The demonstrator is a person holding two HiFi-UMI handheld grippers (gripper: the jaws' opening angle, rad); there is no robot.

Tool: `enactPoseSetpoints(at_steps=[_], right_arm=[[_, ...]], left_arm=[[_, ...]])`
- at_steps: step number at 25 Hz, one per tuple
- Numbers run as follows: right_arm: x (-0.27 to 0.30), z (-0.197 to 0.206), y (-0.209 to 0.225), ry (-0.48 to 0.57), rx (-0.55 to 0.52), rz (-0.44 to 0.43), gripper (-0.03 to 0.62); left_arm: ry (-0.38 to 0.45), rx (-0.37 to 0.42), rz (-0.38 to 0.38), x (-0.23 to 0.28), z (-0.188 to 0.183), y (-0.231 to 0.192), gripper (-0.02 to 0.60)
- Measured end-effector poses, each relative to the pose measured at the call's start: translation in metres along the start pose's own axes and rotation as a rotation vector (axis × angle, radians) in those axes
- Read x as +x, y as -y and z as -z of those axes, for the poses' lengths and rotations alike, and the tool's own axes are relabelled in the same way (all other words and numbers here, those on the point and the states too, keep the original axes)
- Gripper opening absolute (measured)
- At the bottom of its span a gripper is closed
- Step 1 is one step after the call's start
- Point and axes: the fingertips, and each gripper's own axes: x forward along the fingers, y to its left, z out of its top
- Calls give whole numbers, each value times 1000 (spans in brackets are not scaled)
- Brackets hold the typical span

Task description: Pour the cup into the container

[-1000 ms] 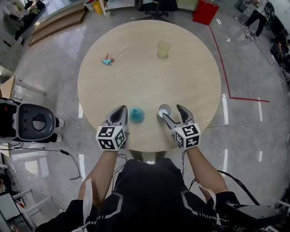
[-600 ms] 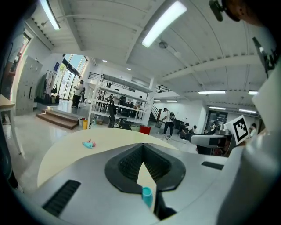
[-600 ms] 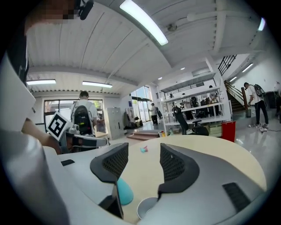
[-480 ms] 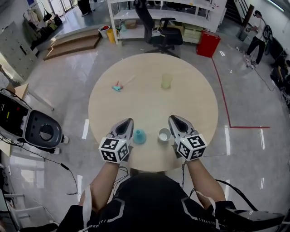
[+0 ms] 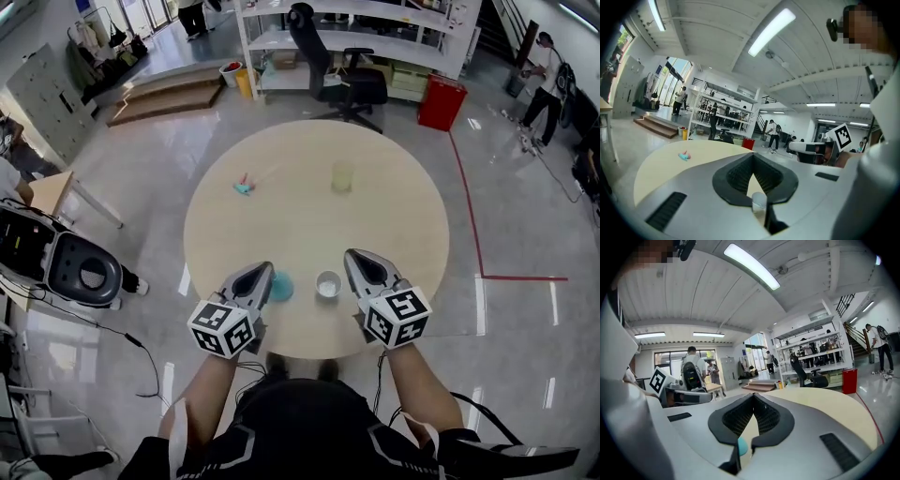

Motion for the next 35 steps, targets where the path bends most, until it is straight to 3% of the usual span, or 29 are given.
enactPoseSetpoints(at_steps=[6,12,15,28,35], right_arm=[[-37,-12,4,25,-33,-4,6],[-69,-6,-29,42,-18,22,6],[-84,7,-61,39,-21,33,6],[-188,78,-222,2,3,153,6],[-261,70,-271,47,-33,163,6]], left_arm=[[-24,-14,-15,-21,4,32,-8],[28,58,-8,-60,-4,61,-8],[65,39,-9,-90,0,65,-8],[38,34,130,-262,73,105,-8],[35,47,167,-310,83,154,-8]])
